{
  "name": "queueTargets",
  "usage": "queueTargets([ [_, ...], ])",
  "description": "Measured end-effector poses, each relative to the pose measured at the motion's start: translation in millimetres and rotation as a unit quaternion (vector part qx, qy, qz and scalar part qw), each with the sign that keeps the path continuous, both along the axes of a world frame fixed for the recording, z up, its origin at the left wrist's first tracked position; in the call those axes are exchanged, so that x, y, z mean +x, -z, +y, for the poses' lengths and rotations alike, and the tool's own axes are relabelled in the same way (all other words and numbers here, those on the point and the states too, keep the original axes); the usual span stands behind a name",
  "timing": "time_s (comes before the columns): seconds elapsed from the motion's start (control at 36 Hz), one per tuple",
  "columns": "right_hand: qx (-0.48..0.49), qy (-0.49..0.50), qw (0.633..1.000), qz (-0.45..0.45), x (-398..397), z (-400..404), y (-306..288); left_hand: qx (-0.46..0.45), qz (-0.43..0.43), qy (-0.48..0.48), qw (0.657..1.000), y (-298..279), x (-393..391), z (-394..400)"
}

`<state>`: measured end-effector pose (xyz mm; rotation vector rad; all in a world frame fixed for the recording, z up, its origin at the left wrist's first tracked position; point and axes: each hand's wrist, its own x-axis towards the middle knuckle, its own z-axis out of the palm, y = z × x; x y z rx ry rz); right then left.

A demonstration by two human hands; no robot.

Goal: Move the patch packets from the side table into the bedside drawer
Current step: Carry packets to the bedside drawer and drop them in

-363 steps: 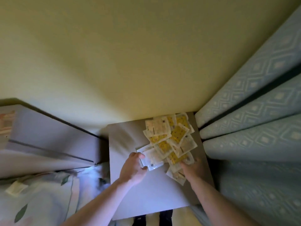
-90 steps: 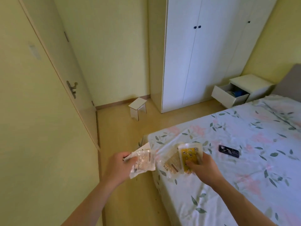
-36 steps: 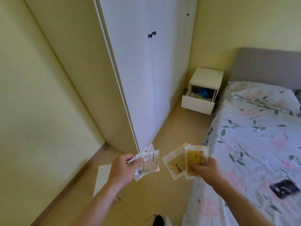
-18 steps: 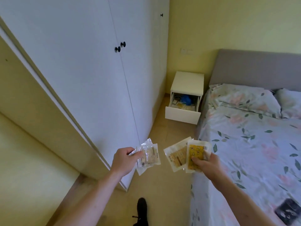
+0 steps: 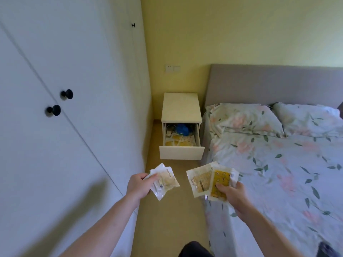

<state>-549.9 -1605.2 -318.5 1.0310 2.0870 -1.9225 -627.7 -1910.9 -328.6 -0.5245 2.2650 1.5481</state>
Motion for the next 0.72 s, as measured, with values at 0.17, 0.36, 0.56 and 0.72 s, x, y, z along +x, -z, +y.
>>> queueTargets([
  [0.17, -0.004, 0.034, 0.999, -0.026, -88, 26, 11, 0.012, -0.042, 0.008, 0.999, 23, -111, 35],
  [0.36, -0.007, 0.048, 0.997, -0.062, -215, 70, 27, -0.007, -0.074, 0.01, 0.997, 43, -237, 79],
  [0.56, -0.01, 0.024, 0.994, -0.108, -334, 116, 56, -0.043, -0.081, 0.01, 0.996, 60, -349, 108],
  [0.72, 0.003, 0.019, 0.99, -0.139, -416, 137, 74, -0.058, -0.097, 0.002, 0.994, 79, -426, 123],
])
